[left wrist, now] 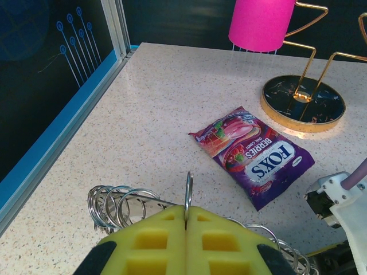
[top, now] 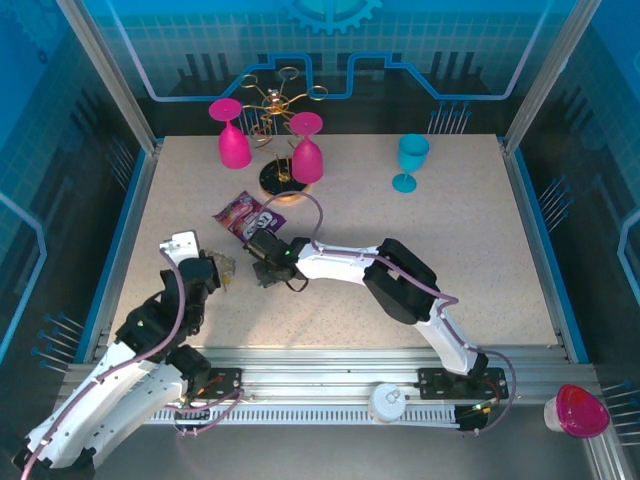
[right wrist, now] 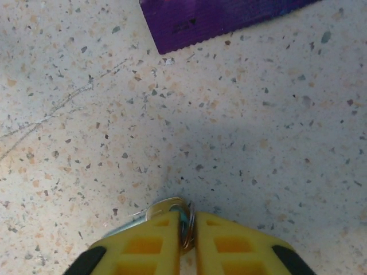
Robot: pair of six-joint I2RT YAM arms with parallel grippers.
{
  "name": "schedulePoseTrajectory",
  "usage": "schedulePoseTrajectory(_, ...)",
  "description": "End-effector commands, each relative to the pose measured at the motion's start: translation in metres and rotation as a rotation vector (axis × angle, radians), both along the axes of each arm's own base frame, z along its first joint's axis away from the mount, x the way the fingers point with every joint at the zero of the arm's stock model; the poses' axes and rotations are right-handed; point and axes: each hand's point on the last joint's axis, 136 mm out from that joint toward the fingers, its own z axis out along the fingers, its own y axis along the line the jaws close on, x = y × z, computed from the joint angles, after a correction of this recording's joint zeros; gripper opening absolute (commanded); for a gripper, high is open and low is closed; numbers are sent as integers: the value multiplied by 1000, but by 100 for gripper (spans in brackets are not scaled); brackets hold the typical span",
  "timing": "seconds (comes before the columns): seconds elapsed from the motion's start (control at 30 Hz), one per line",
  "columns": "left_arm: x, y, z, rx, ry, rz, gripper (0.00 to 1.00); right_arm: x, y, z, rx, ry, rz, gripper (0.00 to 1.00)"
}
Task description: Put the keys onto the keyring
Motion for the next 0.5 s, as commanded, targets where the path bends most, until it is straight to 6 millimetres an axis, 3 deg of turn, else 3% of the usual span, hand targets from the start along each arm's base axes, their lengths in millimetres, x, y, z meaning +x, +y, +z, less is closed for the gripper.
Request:
schedulePoseTrajectory(0.0,3,0,6,-10,-37,2,0,-4,0,-8,-24,-7,18,4)
schedulePoseTrajectory(0.03,3,-1,5,-7,-36,-5,0,-4,1,-5,-15,-16,27,0)
schedulePoseTrajectory(0.13,7,-8,4,-1,-37,-48,0,-5,1,12,41,-66,71,0)
schedulePoseTrajectory(0.23,13,-24,2,14,-29,-144,0,-10,-11,37,120,-125,125,0)
schedulePoseTrajectory(0.33,20,-51,-2,29,-17,-294,0,-16,-44,61,144,-164,163,0)
schedulePoseTrajectory(0.47,26,-97,-8,32,-12,-543,0,-28,-110,71,79,-162,194,0)
